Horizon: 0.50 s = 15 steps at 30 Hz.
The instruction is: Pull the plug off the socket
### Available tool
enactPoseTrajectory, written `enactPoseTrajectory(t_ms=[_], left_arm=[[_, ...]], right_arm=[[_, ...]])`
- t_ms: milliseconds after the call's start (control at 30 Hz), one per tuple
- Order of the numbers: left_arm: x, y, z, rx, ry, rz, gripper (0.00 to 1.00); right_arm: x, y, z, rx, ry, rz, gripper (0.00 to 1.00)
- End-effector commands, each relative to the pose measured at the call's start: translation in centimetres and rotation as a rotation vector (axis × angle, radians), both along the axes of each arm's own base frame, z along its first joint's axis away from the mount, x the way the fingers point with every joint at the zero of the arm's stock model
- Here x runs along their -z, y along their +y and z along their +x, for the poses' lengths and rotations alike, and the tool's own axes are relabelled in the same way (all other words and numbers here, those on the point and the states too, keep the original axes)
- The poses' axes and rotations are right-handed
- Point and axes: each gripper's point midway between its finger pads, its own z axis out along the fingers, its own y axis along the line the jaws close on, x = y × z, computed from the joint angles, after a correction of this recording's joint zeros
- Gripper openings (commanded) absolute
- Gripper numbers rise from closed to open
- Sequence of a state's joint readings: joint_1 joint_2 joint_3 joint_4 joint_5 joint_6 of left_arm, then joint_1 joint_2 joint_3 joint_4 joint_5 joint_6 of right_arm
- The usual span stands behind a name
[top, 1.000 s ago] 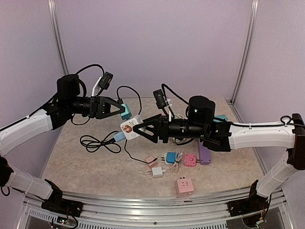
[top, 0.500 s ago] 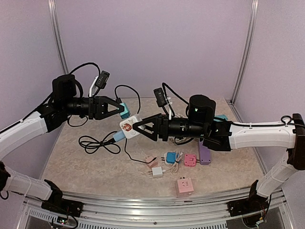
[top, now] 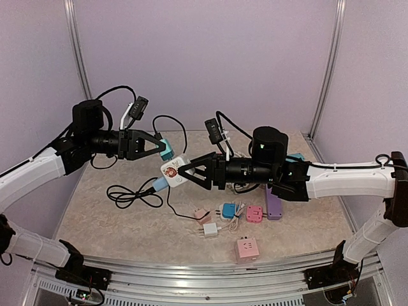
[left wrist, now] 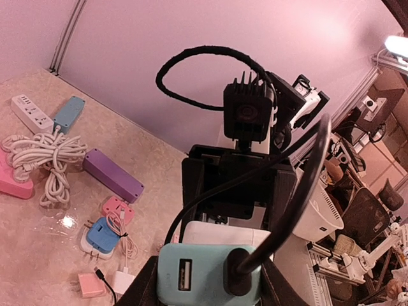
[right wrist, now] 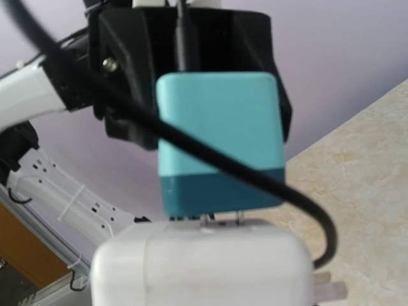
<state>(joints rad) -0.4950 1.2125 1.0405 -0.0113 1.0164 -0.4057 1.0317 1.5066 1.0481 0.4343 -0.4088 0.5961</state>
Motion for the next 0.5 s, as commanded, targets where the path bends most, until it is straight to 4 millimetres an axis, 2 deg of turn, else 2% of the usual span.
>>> enactPoseTrajectory(t_ms=[0,100,267,467], left_arm=[[-1.2,2.1,4.2,-0.156,0.035,-0.004,0.02],[-0.2,2.1,5.0,-0.157,0.082,0.013,0.01],[0.5,2.1,5.6,-0.160,0.116,0.018,0.00],[0.5,2.5,6.1,-0.206,0.081,0.024,0.00]], right_arm=[[2.0,-1.6,0.9,0.042,-0.041,-0.109,0.00],[2.6,-1.4,0.2,0.024,-0.077,-0.163,0.00],[1.6,-1.6,-0.3,0.011,-0.095,-0.113,0.00],[2.3,-2.0,1.1,0.095,-0.034,-0.141,0.00]])
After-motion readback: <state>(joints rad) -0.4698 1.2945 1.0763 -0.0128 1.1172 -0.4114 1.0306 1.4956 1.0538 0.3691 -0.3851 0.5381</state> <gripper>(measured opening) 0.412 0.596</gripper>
